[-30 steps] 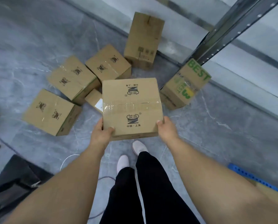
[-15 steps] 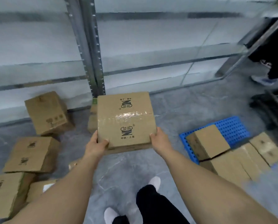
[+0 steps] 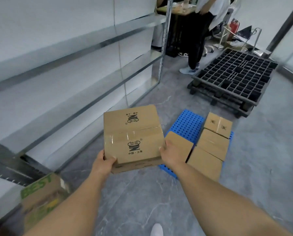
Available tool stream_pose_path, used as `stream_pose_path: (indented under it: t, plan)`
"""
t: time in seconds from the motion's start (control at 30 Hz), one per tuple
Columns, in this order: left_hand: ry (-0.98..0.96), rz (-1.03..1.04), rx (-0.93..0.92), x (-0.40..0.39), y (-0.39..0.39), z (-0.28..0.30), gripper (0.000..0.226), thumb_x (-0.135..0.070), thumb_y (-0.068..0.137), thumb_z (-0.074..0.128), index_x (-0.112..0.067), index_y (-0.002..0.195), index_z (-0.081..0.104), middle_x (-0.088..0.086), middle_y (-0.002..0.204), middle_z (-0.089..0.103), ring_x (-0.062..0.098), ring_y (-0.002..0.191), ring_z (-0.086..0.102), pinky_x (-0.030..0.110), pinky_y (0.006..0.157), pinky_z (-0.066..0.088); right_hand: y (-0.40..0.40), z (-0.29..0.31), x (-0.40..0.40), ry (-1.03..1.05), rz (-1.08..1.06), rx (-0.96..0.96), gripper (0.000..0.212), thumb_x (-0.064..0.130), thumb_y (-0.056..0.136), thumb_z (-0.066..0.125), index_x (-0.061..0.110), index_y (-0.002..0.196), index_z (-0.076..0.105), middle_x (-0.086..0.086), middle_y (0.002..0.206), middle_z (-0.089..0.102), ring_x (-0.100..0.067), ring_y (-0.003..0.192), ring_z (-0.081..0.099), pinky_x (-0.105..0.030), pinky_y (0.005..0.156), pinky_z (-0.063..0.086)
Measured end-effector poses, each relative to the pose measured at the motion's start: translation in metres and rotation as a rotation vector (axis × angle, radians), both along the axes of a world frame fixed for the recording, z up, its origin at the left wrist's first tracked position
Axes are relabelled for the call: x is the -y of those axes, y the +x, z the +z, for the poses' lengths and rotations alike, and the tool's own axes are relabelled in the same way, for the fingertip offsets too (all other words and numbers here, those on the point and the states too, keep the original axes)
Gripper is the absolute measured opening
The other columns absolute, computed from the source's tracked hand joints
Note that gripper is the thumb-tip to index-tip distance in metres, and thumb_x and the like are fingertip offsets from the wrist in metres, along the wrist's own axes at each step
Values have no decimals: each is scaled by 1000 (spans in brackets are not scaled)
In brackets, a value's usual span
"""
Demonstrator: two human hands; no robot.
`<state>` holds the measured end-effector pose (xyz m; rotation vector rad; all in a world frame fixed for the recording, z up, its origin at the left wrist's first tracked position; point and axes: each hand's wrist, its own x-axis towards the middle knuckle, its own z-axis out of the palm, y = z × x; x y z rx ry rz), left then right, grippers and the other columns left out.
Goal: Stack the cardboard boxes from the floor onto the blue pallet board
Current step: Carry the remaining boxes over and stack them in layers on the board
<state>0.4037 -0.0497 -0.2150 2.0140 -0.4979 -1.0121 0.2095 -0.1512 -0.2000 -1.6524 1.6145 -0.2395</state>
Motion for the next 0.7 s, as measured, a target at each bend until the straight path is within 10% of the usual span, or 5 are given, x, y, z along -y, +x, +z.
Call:
stream_pose_path:
  t: [0.7]
  plan:
    - [24, -288, -23, 251, 116, 12, 51, -11, 92, 53, -18, 139, 38, 6, 132, 52, 21, 111, 50, 28, 89, 37, 93, -12, 197, 91, -261, 82, 28, 23, 98, 39, 12, 121, 49, -7, 101, 60, -22, 86, 57, -30, 67, 43]
